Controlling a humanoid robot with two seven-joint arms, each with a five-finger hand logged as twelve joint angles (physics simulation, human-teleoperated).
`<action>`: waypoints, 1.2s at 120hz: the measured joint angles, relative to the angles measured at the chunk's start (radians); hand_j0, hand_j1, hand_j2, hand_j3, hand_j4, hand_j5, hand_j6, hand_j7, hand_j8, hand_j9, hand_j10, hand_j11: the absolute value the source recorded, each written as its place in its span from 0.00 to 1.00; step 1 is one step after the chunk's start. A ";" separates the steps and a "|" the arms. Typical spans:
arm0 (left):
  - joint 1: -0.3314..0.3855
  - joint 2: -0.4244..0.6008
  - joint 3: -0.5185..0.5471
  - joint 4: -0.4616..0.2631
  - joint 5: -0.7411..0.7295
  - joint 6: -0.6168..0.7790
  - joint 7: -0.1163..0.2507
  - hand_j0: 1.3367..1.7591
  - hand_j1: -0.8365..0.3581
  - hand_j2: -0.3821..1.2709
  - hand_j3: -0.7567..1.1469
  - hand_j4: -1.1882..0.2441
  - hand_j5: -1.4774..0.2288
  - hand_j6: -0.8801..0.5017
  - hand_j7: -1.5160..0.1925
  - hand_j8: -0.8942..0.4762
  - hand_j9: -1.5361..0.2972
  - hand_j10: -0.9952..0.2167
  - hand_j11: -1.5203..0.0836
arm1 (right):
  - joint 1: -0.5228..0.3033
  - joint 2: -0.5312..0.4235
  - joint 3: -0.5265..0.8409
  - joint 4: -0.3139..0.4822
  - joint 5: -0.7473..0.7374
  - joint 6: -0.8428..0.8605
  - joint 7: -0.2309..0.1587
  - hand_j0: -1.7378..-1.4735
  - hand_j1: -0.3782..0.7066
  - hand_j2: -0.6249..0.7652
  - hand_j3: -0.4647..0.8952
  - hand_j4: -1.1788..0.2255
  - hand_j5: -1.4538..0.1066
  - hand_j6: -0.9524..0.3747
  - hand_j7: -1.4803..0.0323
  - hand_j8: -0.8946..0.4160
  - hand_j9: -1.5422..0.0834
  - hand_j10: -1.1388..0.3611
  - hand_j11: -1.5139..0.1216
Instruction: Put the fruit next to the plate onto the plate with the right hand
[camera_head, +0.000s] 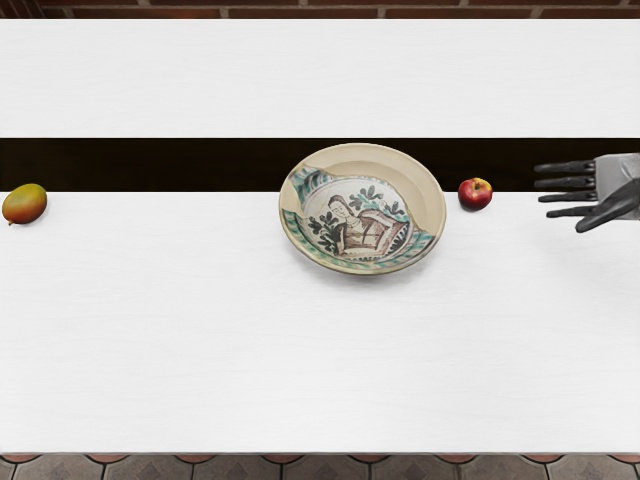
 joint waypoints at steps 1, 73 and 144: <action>0.000 0.000 0.000 0.000 0.000 0.000 0.000 0.76 0.98 0.23 0.40 0.82 0.86 0.63 0.88 0.65 0.83 0.81 0.94 | 0.000 0.001 0.000 0.000 0.000 0.000 0.000 0.30 0.06 0.45 0.34 0.82 0.91 0.70 0.96 0.66 0.93 0.74 0.90; 0.000 0.000 0.000 0.000 0.000 0.000 0.000 0.76 0.98 0.23 0.40 0.82 0.86 0.63 0.88 0.65 0.83 0.81 0.94 | 0.561 0.164 -0.472 0.320 -0.423 -0.455 -0.003 0.30 0.05 0.45 0.34 0.82 0.91 0.70 0.96 0.67 0.93 0.75 0.91; 0.000 0.000 0.000 0.000 0.000 0.000 0.000 0.76 0.98 0.23 0.40 0.82 0.86 0.63 0.88 0.65 0.83 0.81 0.94 | 0.675 0.521 -0.946 0.265 -0.467 -0.936 -0.003 0.30 0.11 0.44 0.34 0.79 0.87 0.66 0.92 0.63 0.89 0.71 0.87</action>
